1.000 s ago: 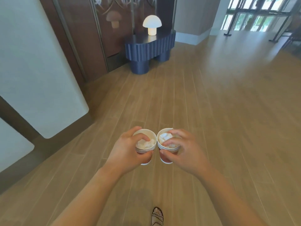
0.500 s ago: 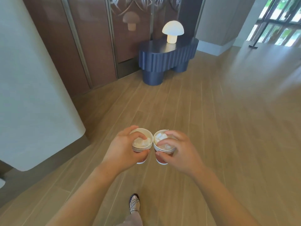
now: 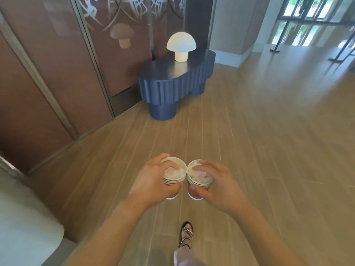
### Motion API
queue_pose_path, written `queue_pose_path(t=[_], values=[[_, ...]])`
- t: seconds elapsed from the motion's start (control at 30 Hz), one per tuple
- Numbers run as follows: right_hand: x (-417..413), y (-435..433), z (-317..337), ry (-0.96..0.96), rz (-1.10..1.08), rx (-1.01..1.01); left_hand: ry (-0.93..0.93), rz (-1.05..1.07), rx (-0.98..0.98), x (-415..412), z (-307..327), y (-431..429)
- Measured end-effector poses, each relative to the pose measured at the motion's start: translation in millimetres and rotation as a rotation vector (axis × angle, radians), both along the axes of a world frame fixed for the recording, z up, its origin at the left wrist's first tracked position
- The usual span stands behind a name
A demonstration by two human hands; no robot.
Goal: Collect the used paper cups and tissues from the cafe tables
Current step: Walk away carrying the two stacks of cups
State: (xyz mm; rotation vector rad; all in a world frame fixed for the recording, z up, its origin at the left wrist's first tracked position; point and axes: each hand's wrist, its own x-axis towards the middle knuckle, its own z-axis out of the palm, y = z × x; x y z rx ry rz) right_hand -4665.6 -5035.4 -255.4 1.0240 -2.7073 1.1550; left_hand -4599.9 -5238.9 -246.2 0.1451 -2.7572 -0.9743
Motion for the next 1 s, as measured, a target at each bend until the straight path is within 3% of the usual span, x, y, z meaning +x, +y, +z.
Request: queue_pose_path(t=[0.27,0.57,1.0], values=[[-242.2,-88.8,4.7,0.003,0.065,0.060,-0.027,0.038,-0.004,-229.6,4.3,-86.0],[-465.1,-197.8,3.8,0.019,0.153,0.103,-0.038,0.121,0.019,-432.3,-4.0,-184.5],[-791.9,-346.8,8.8,0.052,0.058,0.045,-0.026,0.047,-0.110,-776.1,12.2,-346.0]])
